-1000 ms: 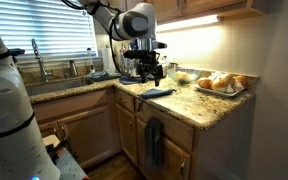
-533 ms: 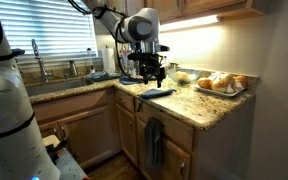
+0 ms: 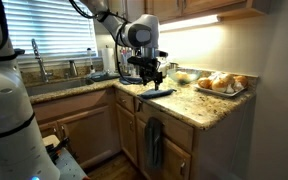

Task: Hang the the cloth on the right side of the counter on the right drawer

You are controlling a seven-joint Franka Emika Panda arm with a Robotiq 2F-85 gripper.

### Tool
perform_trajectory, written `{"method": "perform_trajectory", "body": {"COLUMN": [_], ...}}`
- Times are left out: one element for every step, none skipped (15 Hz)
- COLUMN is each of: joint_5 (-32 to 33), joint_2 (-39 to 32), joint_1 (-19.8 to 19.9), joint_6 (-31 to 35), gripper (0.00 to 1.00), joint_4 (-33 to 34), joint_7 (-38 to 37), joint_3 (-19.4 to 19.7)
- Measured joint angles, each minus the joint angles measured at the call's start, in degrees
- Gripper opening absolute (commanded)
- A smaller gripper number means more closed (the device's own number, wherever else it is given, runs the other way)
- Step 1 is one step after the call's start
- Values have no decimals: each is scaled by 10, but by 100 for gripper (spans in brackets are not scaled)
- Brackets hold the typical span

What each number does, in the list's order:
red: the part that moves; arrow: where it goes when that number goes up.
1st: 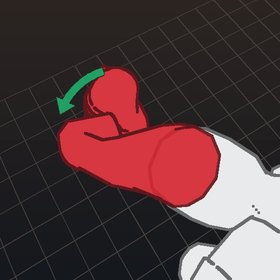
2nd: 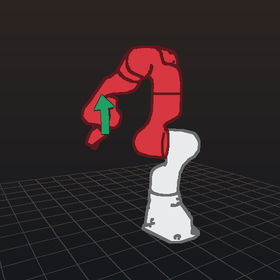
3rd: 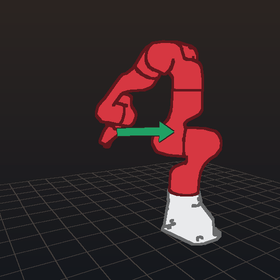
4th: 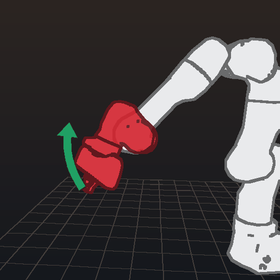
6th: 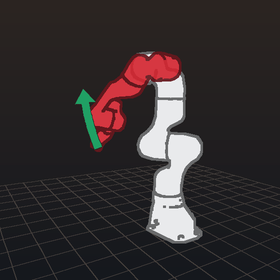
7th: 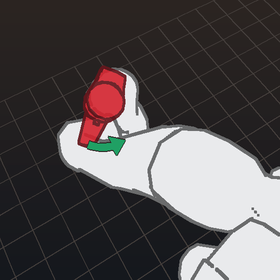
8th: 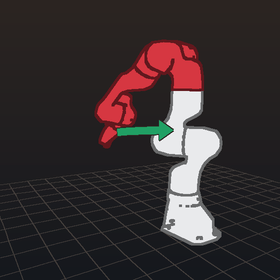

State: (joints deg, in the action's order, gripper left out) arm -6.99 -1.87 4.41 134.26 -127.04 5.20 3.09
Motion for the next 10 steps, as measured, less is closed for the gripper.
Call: {"method": "perform_trajectory", "body": {"joint_5": [-13,-24,-31,-37,-41,-44,-45,-45,-45,-45], "joint_2": [-12,-24,-35,-47,-58,-70,-82,-94,-106,-118], "joint_1": [-1,-2,-3,-4,-5,-6,-6,-6,-6,-6], "joint_6": [13,27,38,50,57,63,66,68,68,68], "gripper": [100,100,100,100,100,100,100,100,100,100], "joint_4": [2,5,10,16,24,35,47,61,76,91], "joint_7": [0,0,0,0,0,0,0,0,0,0], "joint_3": [-4,-8,-12,-14,-16,-17,-18,-19,-20,-21]}}
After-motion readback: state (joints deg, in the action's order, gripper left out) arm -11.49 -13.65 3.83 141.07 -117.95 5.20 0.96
